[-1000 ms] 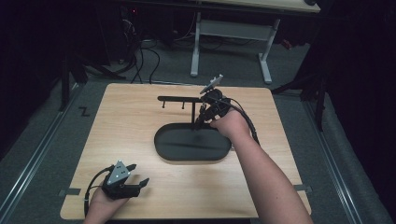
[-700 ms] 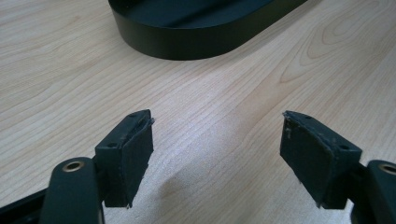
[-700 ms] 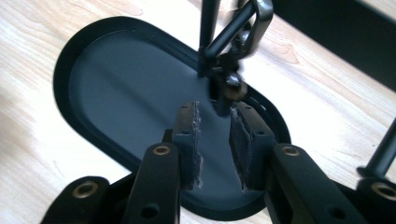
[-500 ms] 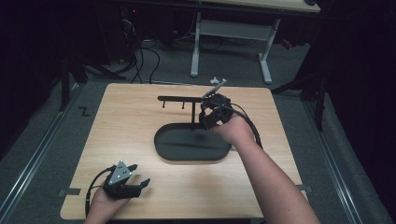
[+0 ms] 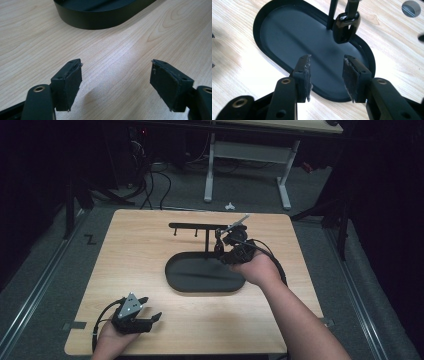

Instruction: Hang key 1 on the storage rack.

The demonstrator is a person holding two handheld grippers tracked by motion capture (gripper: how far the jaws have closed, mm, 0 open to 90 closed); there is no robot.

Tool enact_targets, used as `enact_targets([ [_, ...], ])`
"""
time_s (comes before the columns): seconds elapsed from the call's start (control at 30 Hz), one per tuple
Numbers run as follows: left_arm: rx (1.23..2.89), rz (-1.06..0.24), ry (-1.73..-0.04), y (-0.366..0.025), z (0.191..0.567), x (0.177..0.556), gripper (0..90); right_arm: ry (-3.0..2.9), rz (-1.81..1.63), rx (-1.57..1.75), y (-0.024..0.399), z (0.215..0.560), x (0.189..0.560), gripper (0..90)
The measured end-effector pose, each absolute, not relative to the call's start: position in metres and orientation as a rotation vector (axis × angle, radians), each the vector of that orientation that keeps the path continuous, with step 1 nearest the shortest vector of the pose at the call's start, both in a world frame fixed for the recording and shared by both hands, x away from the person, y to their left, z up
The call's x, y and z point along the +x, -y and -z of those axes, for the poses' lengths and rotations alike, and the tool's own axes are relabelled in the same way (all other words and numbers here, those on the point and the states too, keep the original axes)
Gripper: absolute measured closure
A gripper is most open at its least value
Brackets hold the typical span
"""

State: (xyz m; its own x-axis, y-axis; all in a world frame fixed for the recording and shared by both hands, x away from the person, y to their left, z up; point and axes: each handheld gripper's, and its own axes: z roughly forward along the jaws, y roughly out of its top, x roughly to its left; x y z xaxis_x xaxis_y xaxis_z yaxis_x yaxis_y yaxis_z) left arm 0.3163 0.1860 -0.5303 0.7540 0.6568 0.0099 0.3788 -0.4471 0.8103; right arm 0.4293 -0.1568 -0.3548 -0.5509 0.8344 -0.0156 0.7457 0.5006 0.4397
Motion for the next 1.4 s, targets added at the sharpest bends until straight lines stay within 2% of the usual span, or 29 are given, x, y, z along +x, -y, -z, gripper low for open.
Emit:
enact_targets([
  [0.37,2.077,-0.414,-0.779,-0.187,0.529,0.317,26.1,-2.5,-0.587,1.392,0.19,0.361,0.41,58.9],
  [0.77,2.063,-0.418,-0.78,-0.187,0.528,0.316,25.9,-2.459,-0.538,1.462,0.231,0.388,0.399,57.8],
  [1.4,2.06,-0.416,-0.776,-0.188,0.527,0.317,25.7,-2.331,-0.374,1.672,0.302,0.448,0.417,68.9],
])
